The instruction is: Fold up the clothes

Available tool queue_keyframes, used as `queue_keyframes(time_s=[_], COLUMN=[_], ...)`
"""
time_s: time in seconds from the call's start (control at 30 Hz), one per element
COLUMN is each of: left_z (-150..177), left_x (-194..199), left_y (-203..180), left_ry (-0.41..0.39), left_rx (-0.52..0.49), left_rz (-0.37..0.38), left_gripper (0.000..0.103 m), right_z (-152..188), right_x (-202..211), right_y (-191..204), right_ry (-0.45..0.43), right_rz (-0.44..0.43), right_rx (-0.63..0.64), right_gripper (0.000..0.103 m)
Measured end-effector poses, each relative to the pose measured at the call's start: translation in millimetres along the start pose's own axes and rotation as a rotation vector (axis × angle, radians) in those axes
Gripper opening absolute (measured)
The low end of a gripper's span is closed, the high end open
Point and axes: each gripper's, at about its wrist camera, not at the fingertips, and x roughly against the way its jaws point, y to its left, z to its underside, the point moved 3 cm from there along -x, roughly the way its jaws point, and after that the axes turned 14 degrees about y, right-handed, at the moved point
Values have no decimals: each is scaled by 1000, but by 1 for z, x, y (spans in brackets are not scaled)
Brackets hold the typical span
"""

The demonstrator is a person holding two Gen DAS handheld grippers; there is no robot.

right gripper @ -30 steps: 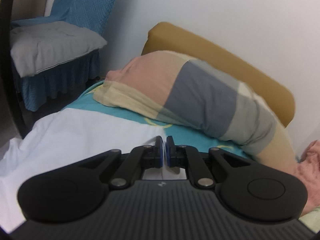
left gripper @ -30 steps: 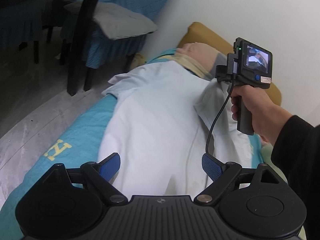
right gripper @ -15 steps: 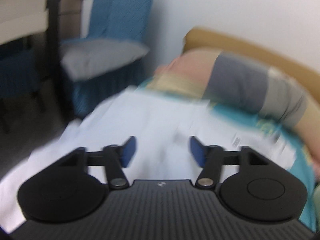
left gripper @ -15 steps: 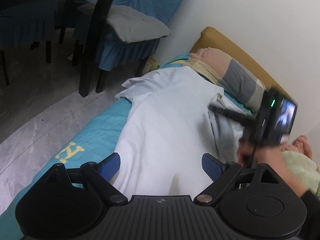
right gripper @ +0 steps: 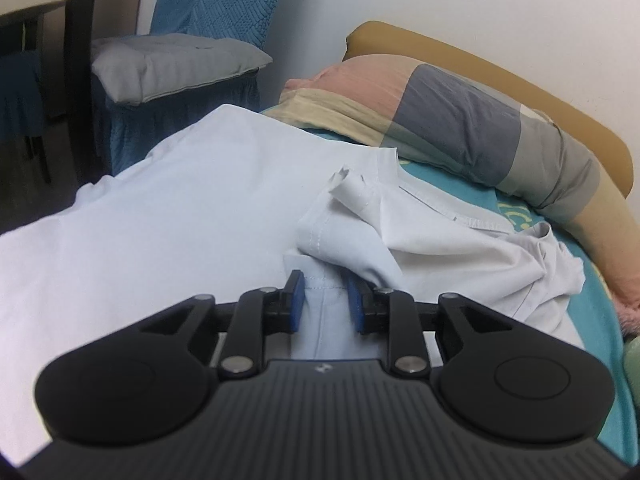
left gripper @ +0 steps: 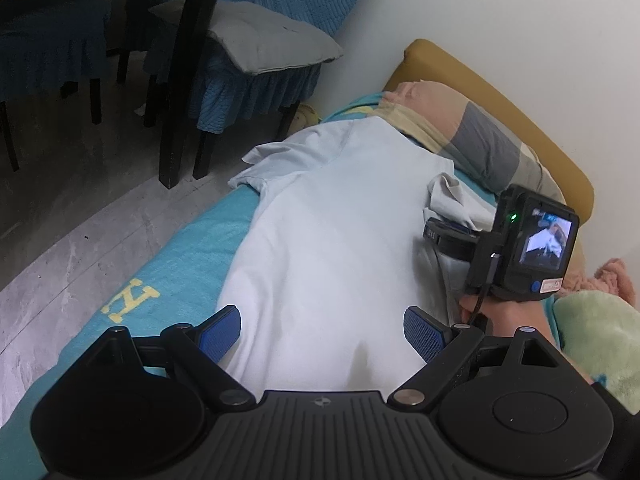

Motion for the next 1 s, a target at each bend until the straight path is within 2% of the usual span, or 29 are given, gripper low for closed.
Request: queue_keyframes(time_s=[0.07, 0.1, 0.17, 0.23, 0.33, 0.43, 0.47, 0.57, 0.6, 0.63, 0.67, 0.7, 0.73, 0.87, 1.0], left_z=[0, -1, -3, -5, -7, -10, -12, -13, -14, -14, -14, -14, -14, -12, -18], left_x=[0, 1, 3, 4, 13, 28, 33, 44, 48, 51, 54, 56, 57, 60, 57], left_y=[-1, 0, 2, 4, 0, -5, -6, -7, -6, -5, -4, -3, -2, 6, 30], left_ry=[-6, -11, -23, -36, -77, -133, -150, -172, -174, -176, -178, -172, -160, -131, -111], left_rx=[-6, -4, 5, 17, -18, -52, -62, -85, -86, -86, -85, -88, -92, -105, -4], left_rz=[-6, -8, -14, -21, -9, -6, -4, -6, -1, 7, 15, 23, 33, 20, -2], left_gripper=[90, 90, 90, 90, 88, 88, 88, 88, 89, 89, 89, 89, 89, 90, 90], right_z=[-3, -4, -7, -9, -12, -10, -7, -4, -5, -7, -10, -13, -16, -33, -58], right_x=[1, 2, 6, 20, 46, 65, 67, 70, 70, 70, 70, 70, 71, 66, 47], right_y=[-5, -8, -12, -7, 6, 19, 25, 41, 44, 47, 49, 52, 54, 78, 129], right_ry=[18, 27, 36, 2, -47, -39, -18, 18, 36, 52, 68, 77, 84, 114, 154], right_rz=[-54, -81, -138, -187, -267, -340, -343, -273, -264, -255, -247, -237, -230, -220, -220], right_rx=[-32, -48, -73, -65, -10, 31, 46, 112, 133, 145, 151, 153, 154, 206, 319], right_gripper=[21, 11, 9, 8, 8, 9, 10, 12, 17, 33, 42, 64, 76, 78, 78])
